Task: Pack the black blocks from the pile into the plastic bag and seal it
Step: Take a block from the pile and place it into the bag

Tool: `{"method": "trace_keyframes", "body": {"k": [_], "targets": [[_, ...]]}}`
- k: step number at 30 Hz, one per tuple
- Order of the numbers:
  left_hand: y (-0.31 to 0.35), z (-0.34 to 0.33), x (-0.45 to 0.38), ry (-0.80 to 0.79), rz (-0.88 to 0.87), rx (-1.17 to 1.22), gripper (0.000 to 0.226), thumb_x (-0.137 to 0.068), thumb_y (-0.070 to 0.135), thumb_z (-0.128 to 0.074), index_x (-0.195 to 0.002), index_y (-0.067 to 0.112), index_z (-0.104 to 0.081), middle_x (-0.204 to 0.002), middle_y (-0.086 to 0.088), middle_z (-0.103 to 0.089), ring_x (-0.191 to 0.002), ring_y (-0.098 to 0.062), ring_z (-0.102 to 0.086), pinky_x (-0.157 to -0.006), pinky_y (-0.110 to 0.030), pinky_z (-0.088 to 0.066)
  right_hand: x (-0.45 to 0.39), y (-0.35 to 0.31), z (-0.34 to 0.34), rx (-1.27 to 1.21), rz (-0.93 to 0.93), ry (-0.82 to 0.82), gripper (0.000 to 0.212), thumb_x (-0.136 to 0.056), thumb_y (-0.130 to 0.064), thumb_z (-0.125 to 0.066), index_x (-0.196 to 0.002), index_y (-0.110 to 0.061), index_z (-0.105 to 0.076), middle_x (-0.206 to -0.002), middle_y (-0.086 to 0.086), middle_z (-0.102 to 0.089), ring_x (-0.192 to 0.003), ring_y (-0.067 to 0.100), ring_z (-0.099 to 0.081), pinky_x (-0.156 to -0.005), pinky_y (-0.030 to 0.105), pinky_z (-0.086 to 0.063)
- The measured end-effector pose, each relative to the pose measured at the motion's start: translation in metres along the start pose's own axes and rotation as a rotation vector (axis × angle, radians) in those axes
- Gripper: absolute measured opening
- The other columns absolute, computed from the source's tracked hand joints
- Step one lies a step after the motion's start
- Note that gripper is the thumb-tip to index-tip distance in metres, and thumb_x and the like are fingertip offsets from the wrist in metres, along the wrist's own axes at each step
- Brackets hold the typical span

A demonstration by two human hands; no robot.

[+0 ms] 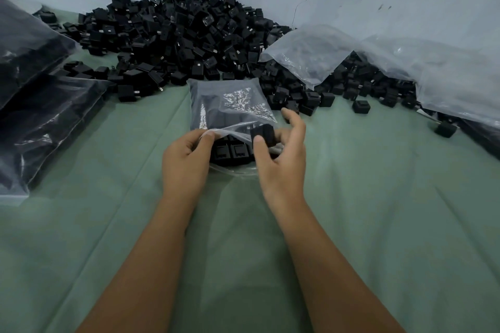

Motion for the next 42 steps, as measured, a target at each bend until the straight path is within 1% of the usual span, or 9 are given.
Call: {"method": "trace_keyframes", "body": {"k": [4, 8, 13, 19, 25, 28, 31, 36, 42], "targets": [[0.001, 0.000, 0.000, -0.005, 0.000, 0.017, 0.022, -0.095, 0.021, -0.056, -0.094, 0.021, -0.078, -0.087, 0.005, -0.076, -0.090, -0.015, -0.070, -0.087, -0.039, -0.055, 0.018, -0.012, -0.004, 0.039, 0.069, -0.026, 0.034, -0.076, -0.029, -0.059, -0.108, -0.035, -0.051, -0.094, -0.007, -0.061, -0.092, 0.016, -0.059, -0.083, 0.038, -0.050], [0.002, 0.000, -0.001, -0.015, -0.005, 0.021, 0.021, -0.095, 0.017, -0.056, -0.094, 0.018, -0.077, -0.085, 0.002, -0.075, -0.088, -0.018, -0.070, -0.085, -0.041, -0.056, 0.028, -0.018, -0.018, 0.071, 0.041, -0.104, 0.035, -0.074, -0.016, -0.060, -0.106, -0.028, -0.065, -0.095, -0.019, -0.061, -0.087, 0.011, -0.058, -0.081, 0.034, -0.051], [0.010, 0.001, 0.004, 0.001, -0.113, 0.010, 0.021, -0.097, 0.015, -0.055, -0.098, 0.016, -0.076, -0.089, 0.004, -0.075, -0.084, -0.008, -0.067, -0.078, -0.028, -0.052, 0.026, 0.000, -0.021, -0.049, -0.276, -0.075, 0.026, -0.078, -0.023, -0.073, -0.091, -0.033, -0.053, -0.086, -0.012, -0.067, -0.072, 0.001, -0.062, -0.064, 0.009, -0.045], [0.012, -0.001, 0.004, -0.017, -0.145, -0.023, 0.021, -0.098, 0.017, -0.055, -0.104, 0.016, -0.076, -0.095, 0.004, -0.075, -0.092, -0.012, -0.068, -0.085, -0.033, -0.054, 0.019, 0.006, -0.017, -0.105, -0.346, 0.041, 0.023, -0.086, -0.009, -0.065, -0.083, -0.031, -0.058, -0.100, 0.003, -0.065, -0.084, 0.013, -0.068, -0.080, 0.031, -0.056], [0.012, -0.002, 0.004, -0.022, -0.149, 0.006, 0.021, -0.098, 0.016, -0.055, -0.103, 0.017, -0.076, -0.093, 0.006, -0.075, -0.090, -0.008, -0.069, -0.082, -0.024, -0.053, 0.022, -0.007, -0.015, 0.173, -0.100, -0.072, 0.030, -0.090, -0.009, -0.052, -0.110, -0.026, -0.067, -0.111, -0.012, -0.060, -0.096, 0.002, -0.057, -0.084, 0.009, -0.041], [0.012, -0.002, 0.005, -0.019, -0.153, 0.004, 0.022, -0.098, 0.016, -0.055, -0.102, 0.018, -0.076, -0.092, 0.007, -0.075, -0.089, -0.007, -0.068, -0.079, -0.019, -0.052, 0.023, -0.010, -0.019, 0.392, 0.007, -0.135, 0.037, -0.091, -0.011, -0.048, -0.124, -0.016, -0.064, -0.125, -0.005, -0.060, -0.117, 0.012, -0.048, -0.099, 0.017, -0.036], [0.011, -0.002, 0.004, -0.020, -0.141, 0.002, 0.022, -0.098, 0.016, -0.054, -0.101, 0.018, -0.076, -0.091, 0.006, -0.075, -0.088, -0.008, -0.068, -0.078, -0.020, -0.052, 0.023, -0.010, -0.019, 0.510, 0.039, -0.141, 0.033, -0.093, -0.011, -0.049, -0.121, -0.008, -0.066, -0.128, 0.002, -0.059, -0.120, 0.020, -0.042, -0.105, 0.022, -0.032], [0.012, -0.001, 0.004, -0.023, -0.135, -0.004, 0.023, -0.099, 0.015, -0.053, -0.103, 0.015, -0.075, -0.093, 0.002, -0.075, -0.091, -0.014, -0.068, -0.084, -0.031, -0.053, 0.029, -0.024, -0.017, 0.440, 0.137, -0.083, 0.041, -0.082, -0.014, -0.045, -0.116, -0.019, -0.069, -0.114, 0.000, -0.062, -0.107, 0.017, -0.049, -0.091, 0.029, -0.043], [0.011, -0.001, 0.004, -0.027, -0.128, -0.001, 0.023, -0.099, 0.013, -0.052, -0.104, 0.014, -0.075, -0.094, 0.001, -0.075, -0.091, -0.014, -0.068, -0.085, -0.035, -0.055, 0.034, -0.022, -0.033, 0.634, 0.201, -0.315, 0.055, -0.073, -0.017, -0.044, -0.124, -0.026, -0.065, -0.127, 0.008, -0.054, -0.110, 0.028, -0.050, -0.094, 0.038, -0.039]]}}
Point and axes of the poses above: each hand's wrist, its own x-axis away from the middle knuckle, its own z-axis out of the back of the hand, y = z × x, the point moved 5 cm from there along -x, towards the middle knuckle
